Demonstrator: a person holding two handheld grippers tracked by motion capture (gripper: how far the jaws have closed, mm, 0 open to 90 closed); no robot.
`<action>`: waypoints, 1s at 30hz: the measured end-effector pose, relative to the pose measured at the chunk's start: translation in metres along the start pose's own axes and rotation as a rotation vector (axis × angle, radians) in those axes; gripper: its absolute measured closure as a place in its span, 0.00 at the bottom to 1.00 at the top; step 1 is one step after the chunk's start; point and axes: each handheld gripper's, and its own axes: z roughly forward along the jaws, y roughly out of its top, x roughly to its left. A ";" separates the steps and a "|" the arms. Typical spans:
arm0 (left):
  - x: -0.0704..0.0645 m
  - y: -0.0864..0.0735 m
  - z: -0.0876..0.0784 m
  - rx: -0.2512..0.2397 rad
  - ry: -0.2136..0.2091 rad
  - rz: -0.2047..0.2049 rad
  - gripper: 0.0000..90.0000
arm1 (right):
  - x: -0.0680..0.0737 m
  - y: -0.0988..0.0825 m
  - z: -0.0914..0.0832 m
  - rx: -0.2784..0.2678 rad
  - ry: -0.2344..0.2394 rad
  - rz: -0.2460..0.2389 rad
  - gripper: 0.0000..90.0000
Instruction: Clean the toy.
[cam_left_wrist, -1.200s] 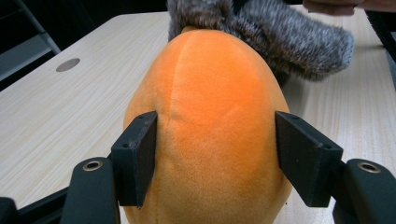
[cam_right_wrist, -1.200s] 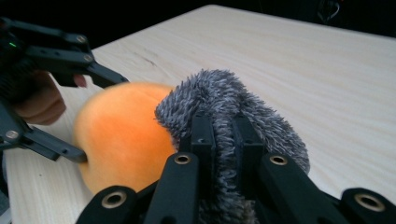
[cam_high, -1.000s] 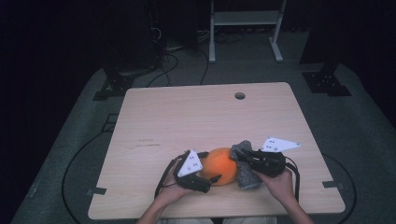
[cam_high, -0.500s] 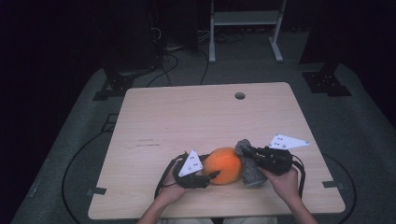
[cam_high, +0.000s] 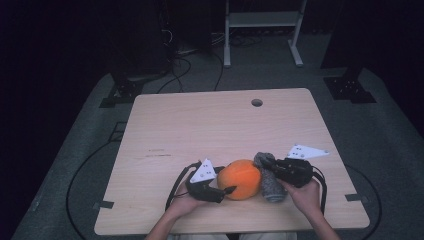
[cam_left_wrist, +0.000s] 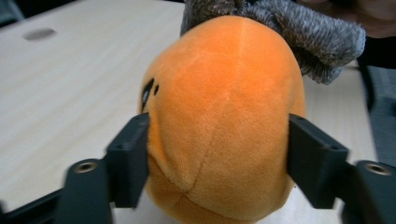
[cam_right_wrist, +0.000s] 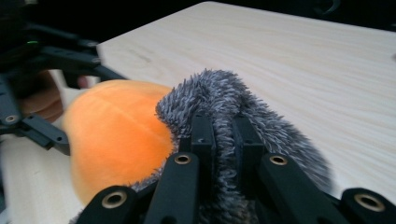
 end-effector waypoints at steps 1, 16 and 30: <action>-0.002 0.003 -0.001 -0.017 0.040 0.010 0.37 | 0.001 0.001 -0.002 -0.015 -0.010 -0.003 0.90; -0.008 0.007 -0.004 -0.021 0.140 0.049 0.41 | 0.021 0.005 0.005 0.008 -0.019 -0.104 0.90; -0.013 0.012 -0.006 -0.049 0.161 0.058 0.42 | 0.037 0.012 0.002 -0.030 0.023 -0.129 0.90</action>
